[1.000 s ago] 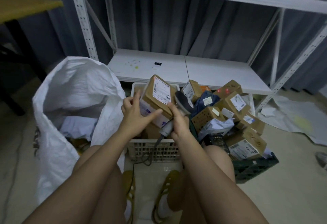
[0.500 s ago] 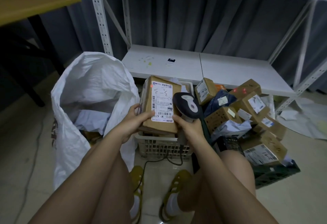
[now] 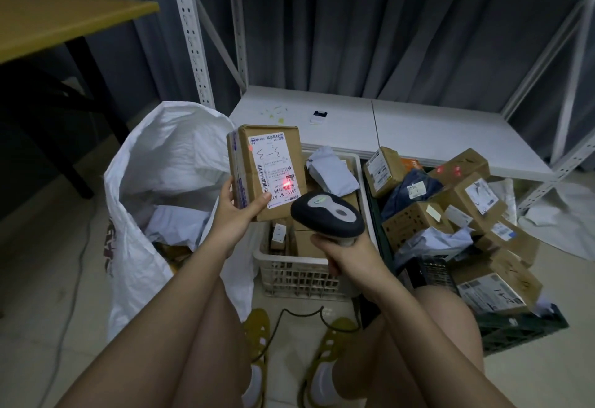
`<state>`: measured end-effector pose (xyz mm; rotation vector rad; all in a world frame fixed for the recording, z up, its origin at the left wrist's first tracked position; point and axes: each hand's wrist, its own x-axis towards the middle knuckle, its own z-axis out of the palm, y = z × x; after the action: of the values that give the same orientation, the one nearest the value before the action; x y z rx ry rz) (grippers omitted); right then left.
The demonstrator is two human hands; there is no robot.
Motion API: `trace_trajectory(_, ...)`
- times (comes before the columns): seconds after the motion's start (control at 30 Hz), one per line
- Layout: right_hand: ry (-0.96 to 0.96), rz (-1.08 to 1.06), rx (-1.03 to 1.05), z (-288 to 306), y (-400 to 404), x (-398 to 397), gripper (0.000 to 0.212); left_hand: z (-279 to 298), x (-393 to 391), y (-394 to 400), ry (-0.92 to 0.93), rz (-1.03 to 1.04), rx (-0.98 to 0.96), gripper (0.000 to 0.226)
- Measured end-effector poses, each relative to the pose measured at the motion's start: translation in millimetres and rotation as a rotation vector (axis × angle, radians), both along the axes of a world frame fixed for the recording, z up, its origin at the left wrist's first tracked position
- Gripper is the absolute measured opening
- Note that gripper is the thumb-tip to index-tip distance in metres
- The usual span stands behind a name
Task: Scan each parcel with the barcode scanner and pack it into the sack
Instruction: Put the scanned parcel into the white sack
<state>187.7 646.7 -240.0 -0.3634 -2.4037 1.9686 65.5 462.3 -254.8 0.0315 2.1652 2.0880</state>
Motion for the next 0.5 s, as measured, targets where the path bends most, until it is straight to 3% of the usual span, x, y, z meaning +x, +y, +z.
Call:
trace_trajectory(0.27,-0.012,-0.068,0.024,3.0,-8.0,0.3,0.032,0.3,-1.7,-7.9,0.008,0.009,0.004,0.105)
trace_trajectory(0.5,0.013,-0.088,-0.04,6.5,-12.2,-1.7,0.025,1.5,-0.5,-17.0,0.025,0.011,0.017,0.102)
